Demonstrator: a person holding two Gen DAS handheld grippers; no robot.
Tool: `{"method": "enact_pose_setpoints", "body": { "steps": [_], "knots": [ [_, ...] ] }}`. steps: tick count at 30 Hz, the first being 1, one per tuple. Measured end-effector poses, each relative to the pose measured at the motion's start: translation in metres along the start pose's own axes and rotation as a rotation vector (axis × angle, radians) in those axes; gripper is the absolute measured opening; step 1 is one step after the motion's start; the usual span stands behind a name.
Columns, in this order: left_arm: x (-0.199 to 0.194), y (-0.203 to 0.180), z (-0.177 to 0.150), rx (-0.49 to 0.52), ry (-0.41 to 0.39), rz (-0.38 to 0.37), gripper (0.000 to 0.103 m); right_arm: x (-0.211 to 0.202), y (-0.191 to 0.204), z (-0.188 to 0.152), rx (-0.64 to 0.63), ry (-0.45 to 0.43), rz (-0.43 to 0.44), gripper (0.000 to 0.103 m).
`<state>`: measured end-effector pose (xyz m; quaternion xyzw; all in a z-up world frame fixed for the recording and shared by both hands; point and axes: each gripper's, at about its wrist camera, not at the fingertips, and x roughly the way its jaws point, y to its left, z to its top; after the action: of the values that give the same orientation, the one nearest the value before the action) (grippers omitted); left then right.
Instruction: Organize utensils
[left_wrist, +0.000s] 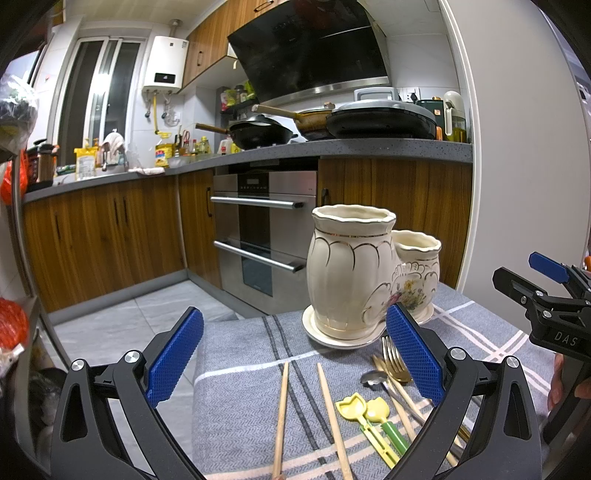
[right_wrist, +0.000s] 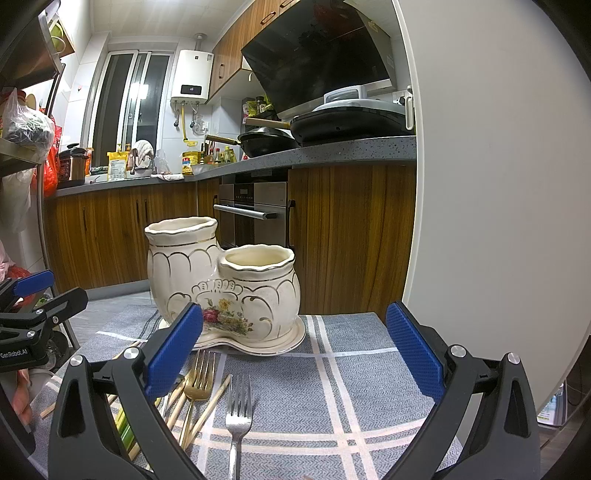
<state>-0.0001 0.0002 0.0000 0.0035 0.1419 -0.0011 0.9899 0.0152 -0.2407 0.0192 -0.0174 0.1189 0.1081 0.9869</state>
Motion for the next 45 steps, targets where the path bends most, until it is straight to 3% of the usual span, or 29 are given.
{"method": "enact_pose_setpoints", "body": {
  "steps": [30, 37, 41, 45],
  "knots": [
    [0.0, 0.0, 0.0, 0.0, 0.004, -0.018, 0.098, -0.001, 0.0, 0.0, 0.007, 0.005, 0.008, 0.098],
    [0.006, 0.01, -0.001, 0.051, 0.098, 0.001, 0.098, -0.007, -0.003, -0.002, 0.026, 0.007, -0.021, 0.098],
    [0.006, 0.02, -0.005, 0.072, 0.163, -0.005, 0.098, 0.001, 0.0, -0.003, 0.025, 0.087, 0.042, 0.098],
    [0.012, 0.025, -0.01, 0.097, 0.228, 0.014, 0.098, 0.003, -0.001, -0.005, 0.018, 0.132, 0.039, 0.098]
  ]
}}
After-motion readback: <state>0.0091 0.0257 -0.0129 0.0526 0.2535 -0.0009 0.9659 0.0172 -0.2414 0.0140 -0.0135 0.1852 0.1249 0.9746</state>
